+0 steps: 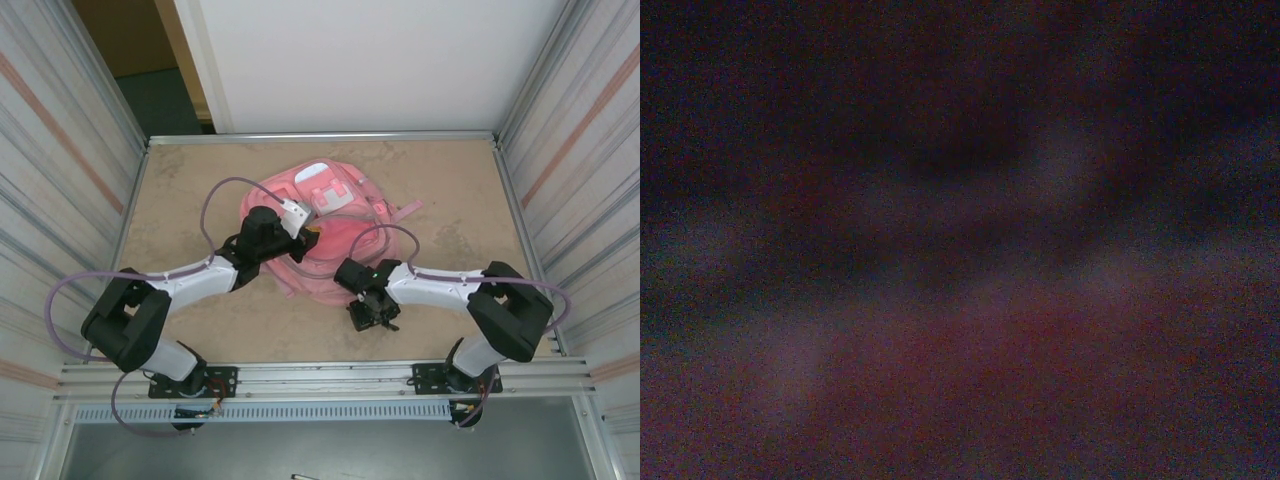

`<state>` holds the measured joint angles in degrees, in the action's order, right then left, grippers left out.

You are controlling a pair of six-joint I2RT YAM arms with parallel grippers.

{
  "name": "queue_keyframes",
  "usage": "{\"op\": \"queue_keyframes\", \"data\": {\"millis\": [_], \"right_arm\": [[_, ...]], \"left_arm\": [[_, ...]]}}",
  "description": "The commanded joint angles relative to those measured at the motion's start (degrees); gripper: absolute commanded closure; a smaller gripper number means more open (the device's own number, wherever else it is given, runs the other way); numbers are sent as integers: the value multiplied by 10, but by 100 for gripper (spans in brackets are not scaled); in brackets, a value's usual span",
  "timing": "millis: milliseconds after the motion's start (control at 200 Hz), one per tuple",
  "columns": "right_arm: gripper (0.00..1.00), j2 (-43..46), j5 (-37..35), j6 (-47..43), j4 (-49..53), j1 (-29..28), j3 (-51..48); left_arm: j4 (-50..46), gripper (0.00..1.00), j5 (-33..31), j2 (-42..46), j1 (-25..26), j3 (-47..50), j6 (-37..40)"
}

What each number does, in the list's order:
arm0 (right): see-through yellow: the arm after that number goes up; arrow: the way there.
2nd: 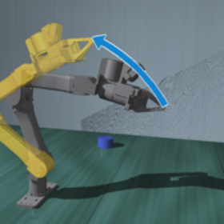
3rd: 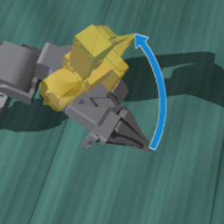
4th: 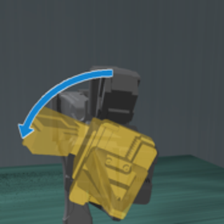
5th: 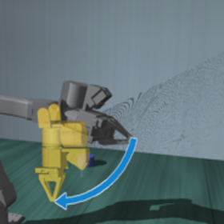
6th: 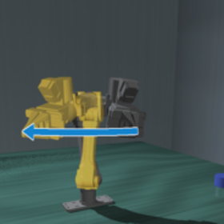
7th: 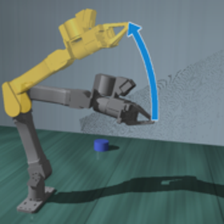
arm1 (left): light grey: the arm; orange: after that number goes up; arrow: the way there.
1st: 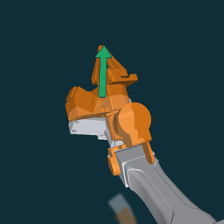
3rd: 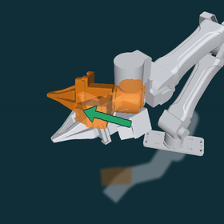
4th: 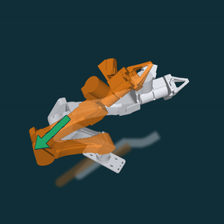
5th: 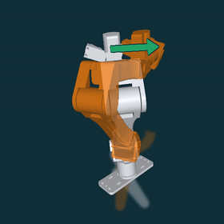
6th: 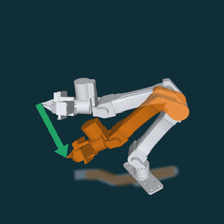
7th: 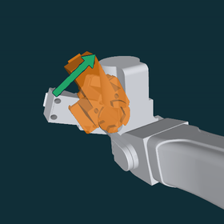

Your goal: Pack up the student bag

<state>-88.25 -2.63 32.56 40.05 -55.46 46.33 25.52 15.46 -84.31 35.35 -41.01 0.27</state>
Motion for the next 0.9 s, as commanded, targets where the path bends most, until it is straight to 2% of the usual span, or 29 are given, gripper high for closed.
{"op": "queue_keyframes", "data": {"millis": [0, 165, 301, 471, 681, 897], "right_arm": [[59, -26, 24, -4, 12, -23, 5], [74, -37, 39, -10, 8, -40, 18], [87, -33, 49, -58, -7, -66, 21], [97, -1, 73, -89, -42, -107, 15], [100, 84, 36, -99, -69, -145, 7], [100, 189, 38, -60, -95, -119, 11]], "left_arm": [[15, 86, 3, 17, -11, 6, 7], [19, 86, 3, 17, -13, 11, 2], [7, 85, 7, 23, -15, 8, 4], [9, 85, 14, 27, -19, 6, 8], [-2, 85, 22, 37, -20, -1, -3], [5, 85, 30, 36, -22, -6, -31]]}}
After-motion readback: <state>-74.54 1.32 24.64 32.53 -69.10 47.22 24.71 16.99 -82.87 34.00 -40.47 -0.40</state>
